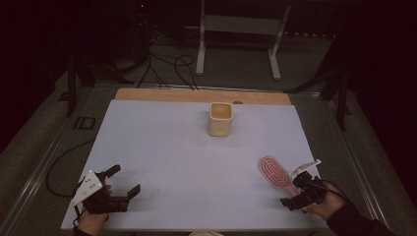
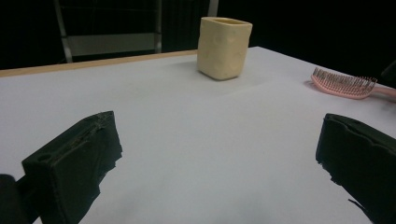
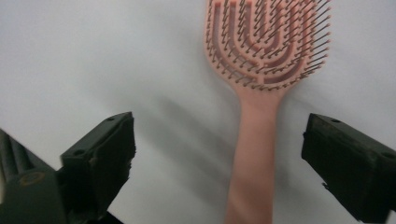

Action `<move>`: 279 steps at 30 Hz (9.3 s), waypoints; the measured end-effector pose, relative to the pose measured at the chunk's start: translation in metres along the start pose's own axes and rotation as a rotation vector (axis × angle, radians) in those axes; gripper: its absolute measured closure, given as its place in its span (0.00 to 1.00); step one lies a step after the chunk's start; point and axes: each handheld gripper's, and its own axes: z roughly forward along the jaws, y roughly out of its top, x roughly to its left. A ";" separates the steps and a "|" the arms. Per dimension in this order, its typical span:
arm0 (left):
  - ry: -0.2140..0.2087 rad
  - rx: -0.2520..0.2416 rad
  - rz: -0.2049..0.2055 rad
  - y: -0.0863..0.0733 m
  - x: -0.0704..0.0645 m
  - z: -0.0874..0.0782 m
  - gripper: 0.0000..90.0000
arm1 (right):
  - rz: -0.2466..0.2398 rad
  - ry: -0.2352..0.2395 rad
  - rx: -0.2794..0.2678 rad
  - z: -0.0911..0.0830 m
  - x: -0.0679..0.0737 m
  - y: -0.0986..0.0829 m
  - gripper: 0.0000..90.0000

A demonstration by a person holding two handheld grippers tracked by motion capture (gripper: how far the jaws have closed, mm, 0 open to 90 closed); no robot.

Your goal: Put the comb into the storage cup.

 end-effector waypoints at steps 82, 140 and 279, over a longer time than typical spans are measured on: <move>0.000 0.004 -0.007 -0.001 0.000 -0.001 0.00 | 0.046 -0.031 0.112 0.029 -0.022 0.015 0.78; 0.000 0.006 -0.019 -0.001 0.001 -0.001 0.00 | -0.039 0.207 -0.440 0.032 0.060 0.097 0.78; -0.302 0.264 -0.117 0.183 -0.103 0.177 0.00 | 0.008 0.056 -0.851 0.018 0.064 0.064 0.78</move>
